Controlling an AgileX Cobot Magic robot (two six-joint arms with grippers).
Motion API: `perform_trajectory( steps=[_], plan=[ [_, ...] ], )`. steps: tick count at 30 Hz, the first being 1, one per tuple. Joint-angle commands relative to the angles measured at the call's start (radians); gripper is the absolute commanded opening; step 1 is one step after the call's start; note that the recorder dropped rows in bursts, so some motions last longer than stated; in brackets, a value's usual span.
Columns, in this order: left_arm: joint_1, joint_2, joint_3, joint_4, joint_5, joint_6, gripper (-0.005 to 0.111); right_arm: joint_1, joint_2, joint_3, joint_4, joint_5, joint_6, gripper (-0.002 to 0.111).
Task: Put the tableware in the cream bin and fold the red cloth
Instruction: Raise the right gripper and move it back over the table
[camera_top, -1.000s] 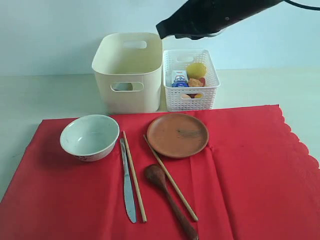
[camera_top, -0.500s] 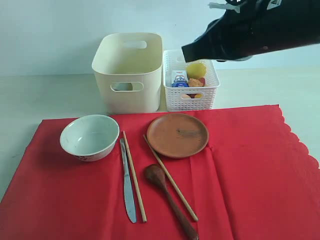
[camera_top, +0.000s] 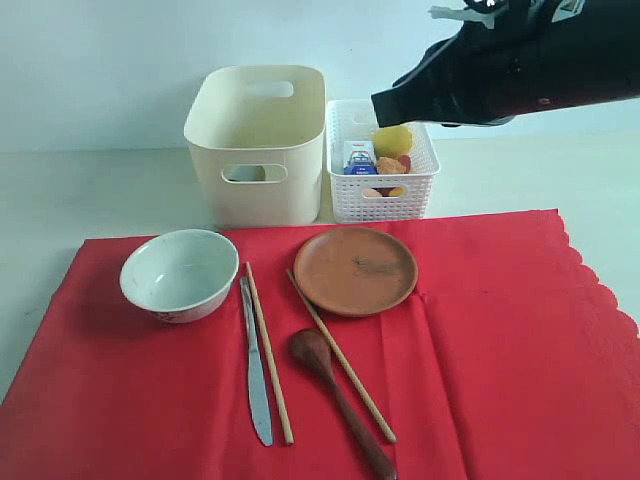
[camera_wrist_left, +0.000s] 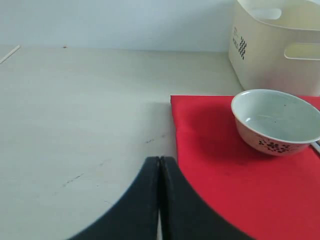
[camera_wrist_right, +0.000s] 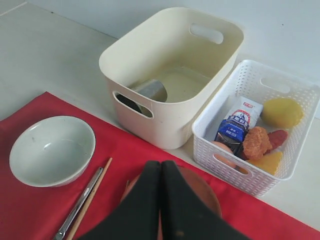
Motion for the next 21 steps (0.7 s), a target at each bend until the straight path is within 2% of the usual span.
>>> perform_trajectory(
  steps=[1, 10, 21],
  plan=[
    [0.001, -0.007, 0.000, -0.002, -0.008, 0.002, 0.000, 0.000, -0.003, 0.005, 0.002, 0.004, -0.006, 0.000],
    [0.001, -0.007, 0.000, -0.002, -0.008, 0.002, 0.000, 0.000, -0.003, -0.001, 0.160, -0.034, -0.024, 0.000],
    [0.001, -0.007, 0.000, -0.002, -0.008, 0.002, 0.000, 0.000, -0.001, -0.046, 0.214, 0.102, -0.051, 0.000]
  ],
)
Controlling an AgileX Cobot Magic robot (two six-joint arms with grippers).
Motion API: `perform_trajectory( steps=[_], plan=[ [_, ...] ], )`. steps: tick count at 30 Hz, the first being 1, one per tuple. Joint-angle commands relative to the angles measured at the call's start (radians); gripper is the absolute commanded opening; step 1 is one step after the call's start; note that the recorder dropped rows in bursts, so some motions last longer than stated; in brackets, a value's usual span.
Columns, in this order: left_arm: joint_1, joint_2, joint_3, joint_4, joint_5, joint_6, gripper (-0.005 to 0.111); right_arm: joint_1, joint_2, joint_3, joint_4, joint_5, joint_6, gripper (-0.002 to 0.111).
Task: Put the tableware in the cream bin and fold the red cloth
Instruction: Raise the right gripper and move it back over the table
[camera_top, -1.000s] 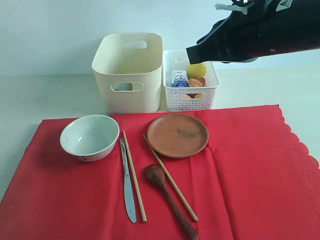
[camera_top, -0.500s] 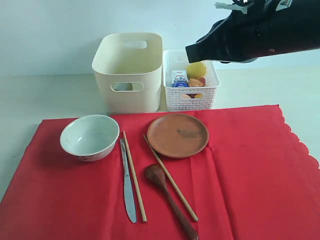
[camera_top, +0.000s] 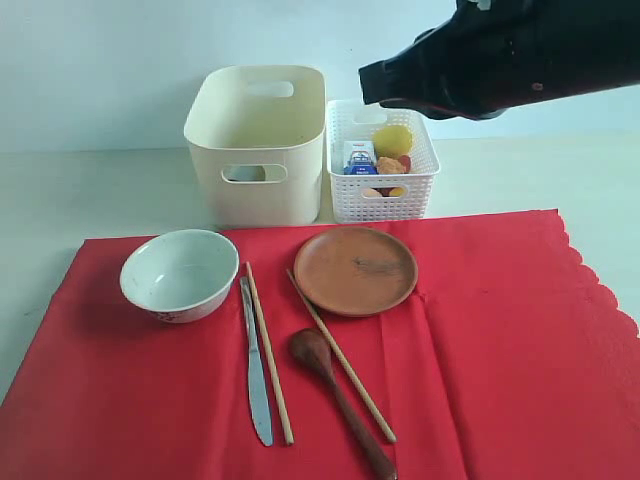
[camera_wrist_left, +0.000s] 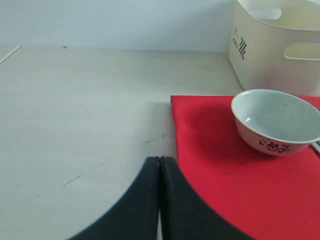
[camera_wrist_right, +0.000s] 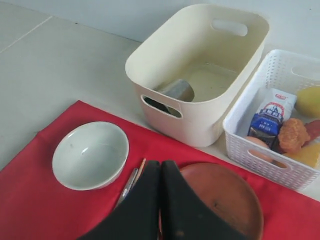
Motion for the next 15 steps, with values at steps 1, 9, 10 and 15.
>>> perform_trajectory(
  steps=[1, 9, 10, 15],
  plan=[
    [0.001, -0.007, 0.000, -0.002, -0.008, 0.002, 0.000, 0.000, -0.001, -0.014, 0.079, 0.028, -0.036, 0.000],
    [0.001, -0.007, 0.000, -0.002, -0.008, 0.002, 0.000, 0.012, 0.017, -0.014, 0.341, 0.116, -0.347, 0.007],
    [0.001, -0.007, 0.000, -0.002, -0.008, 0.002, 0.000, 0.018, 0.024, -0.014, 0.356, 0.123, -0.381, 0.010],
    [0.001, -0.007, 0.000, -0.002, -0.008, 0.002, 0.000, 0.092, 0.074, -0.014, 0.390, 0.128, -0.470, 0.035]
  ],
)
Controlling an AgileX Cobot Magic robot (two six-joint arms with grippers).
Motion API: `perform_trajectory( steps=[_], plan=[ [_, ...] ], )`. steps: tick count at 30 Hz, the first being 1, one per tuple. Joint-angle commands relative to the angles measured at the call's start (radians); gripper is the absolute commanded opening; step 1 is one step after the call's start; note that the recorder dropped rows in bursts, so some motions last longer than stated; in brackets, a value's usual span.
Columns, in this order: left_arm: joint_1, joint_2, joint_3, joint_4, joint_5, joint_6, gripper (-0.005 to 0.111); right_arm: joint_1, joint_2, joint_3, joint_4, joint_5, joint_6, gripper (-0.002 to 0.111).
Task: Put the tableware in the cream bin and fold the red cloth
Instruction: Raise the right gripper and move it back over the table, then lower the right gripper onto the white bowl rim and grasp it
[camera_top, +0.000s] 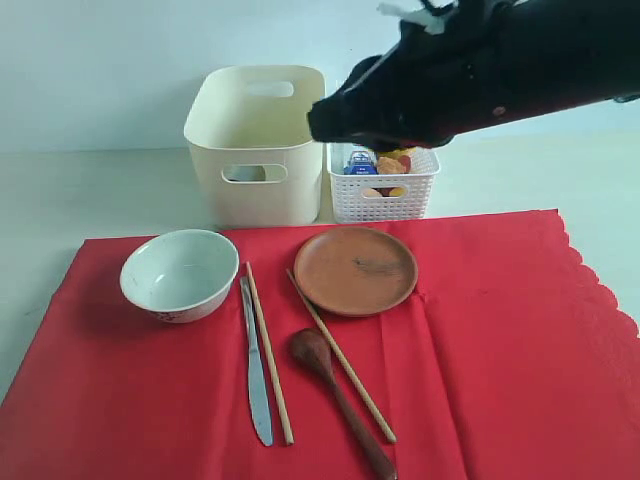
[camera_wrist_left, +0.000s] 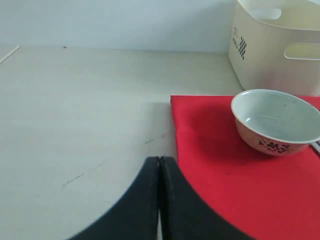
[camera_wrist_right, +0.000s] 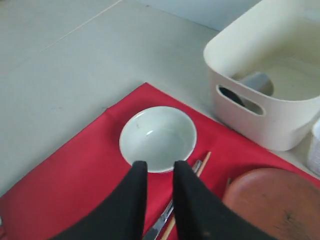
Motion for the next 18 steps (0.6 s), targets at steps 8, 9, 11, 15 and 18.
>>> perform_trajectory(
  steps=[8, 9, 11, 15, 18],
  plan=[
    [0.001, -0.007, 0.000, -0.002, -0.008, 0.002, 0.000, 0.143, 0.090, -0.006, 0.030, 0.001, -0.152, 0.059],
    [0.001, -0.007, 0.000, -0.002, -0.008, 0.002, 0.000, 0.149, 0.094, -0.006, 0.028, 0.001, -0.152, 0.060],
    [0.001, -0.007, 0.000, -0.002, -0.008, 0.002, 0.000, 0.163, 0.097, -0.006, 0.028, 0.001, -0.152, 0.060],
    [0.001, -0.007, 0.000, -0.002, -0.008, 0.002, 0.000, 0.192, 0.102, -0.016, 0.021, -0.003, -0.152, 0.060],
    [0.001, -0.007, 0.000, -0.002, -0.008, 0.002, 0.000, 0.204, 0.108, -0.030, 0.007, 0.035, -0.145, 0.060]
  ],
)
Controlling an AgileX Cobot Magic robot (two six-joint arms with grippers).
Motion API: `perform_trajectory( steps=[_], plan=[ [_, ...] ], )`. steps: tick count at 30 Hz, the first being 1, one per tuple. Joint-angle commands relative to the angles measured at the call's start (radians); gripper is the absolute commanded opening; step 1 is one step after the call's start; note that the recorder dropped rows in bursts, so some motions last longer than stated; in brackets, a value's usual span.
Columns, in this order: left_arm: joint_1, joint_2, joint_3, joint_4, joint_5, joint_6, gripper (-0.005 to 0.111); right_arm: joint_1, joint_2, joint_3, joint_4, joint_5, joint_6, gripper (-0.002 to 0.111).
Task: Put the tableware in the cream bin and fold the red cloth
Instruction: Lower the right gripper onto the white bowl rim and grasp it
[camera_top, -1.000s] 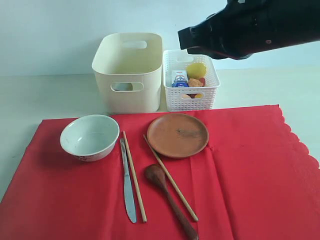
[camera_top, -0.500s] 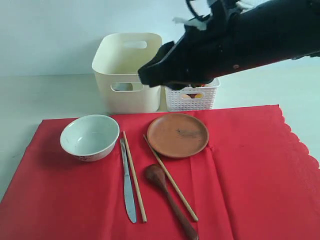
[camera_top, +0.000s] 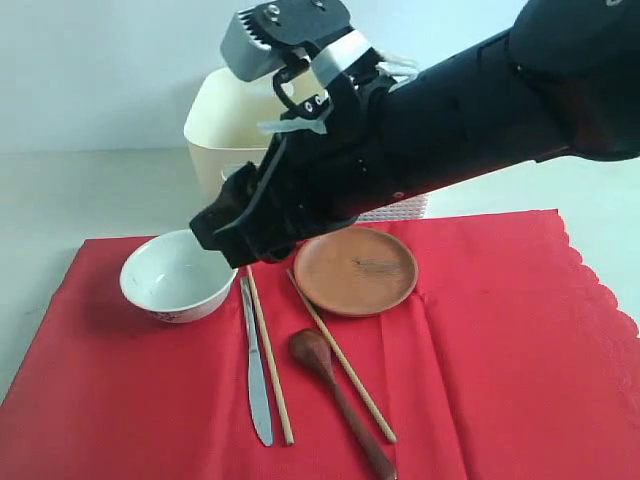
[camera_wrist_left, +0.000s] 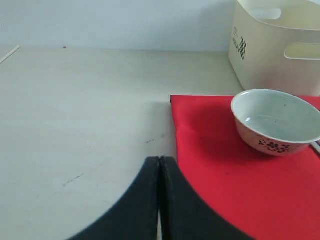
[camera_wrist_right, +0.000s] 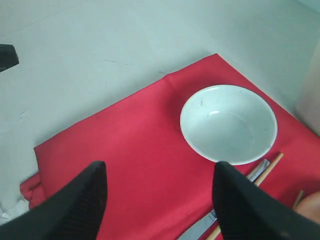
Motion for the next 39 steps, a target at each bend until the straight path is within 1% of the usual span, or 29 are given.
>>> perform_trajectory(
  steps=[1, 5, 7, 11, 15, 18, 23, 27, 30, 39],
  plan=[
    [0.001, -0.007, 0.000, -0.002, -0.008, 0.002, 0.000, 0.025, 0.011, -0.027, -0.047, 0.053, 0.017, 0.060],
    [0.001, -0.007, 0.000, -0.002, -0.008, 0.002, 0.000, 0.025, 0.039, -0.060, -0.204, 0.129, 0.183, 0.060],
    [0.001, -0.007, 0.000, -0.002, -0.008, 0.002, 0.000, 0.025, 0.055, -0.075, -0.324, 0.150, 0.288, 0.060],
    [0.001, -0.007, 0.000, -0.002, -0.008, 0.002, 0.000, 0.025, 0.080, -0.087, -0.453, 0.141, 0.426, 0.060],
    [0.001, -0.007, 0.000, 0.000, -0.008, 0.002, 0.000, 0.025, 0.121, -0.089, -0.469, 0.090, 0.440, 0.060],
    [0.001, -0.007, 0.000, 0.000, -0.008, 0.002, 0.000, 0.025, 0.174, -0.120, -0.478, 0.090, 0.485, 0.060],
    [0.001, -0.007, 0.000, 0.000, -0.008, 0.002, 0.000, 0.025, 0.286, -0.232, -0.553, 0.110, 0.610, 0.060],
    [0.001, -0.007, 0.000, 0.000, -0.008, 0.002, 0.000, 0.025, 0.383, -0.341, -0.677, 0.112, 0.759, 0.060],
    [0.001, -0.007, 0.000, 0.000, -0.008, 0.002, 0.000, 0.025, 0.448, -0.416, -0.744, 0.114, 0.828, 0.060],
    [0.001, -0.007, 0.000, 0.000, -0.008, 0.002, 0.000, -0.004, 0.632, -0.621, -0.764, 0.157, 0.890, 0.060]
  ],
)
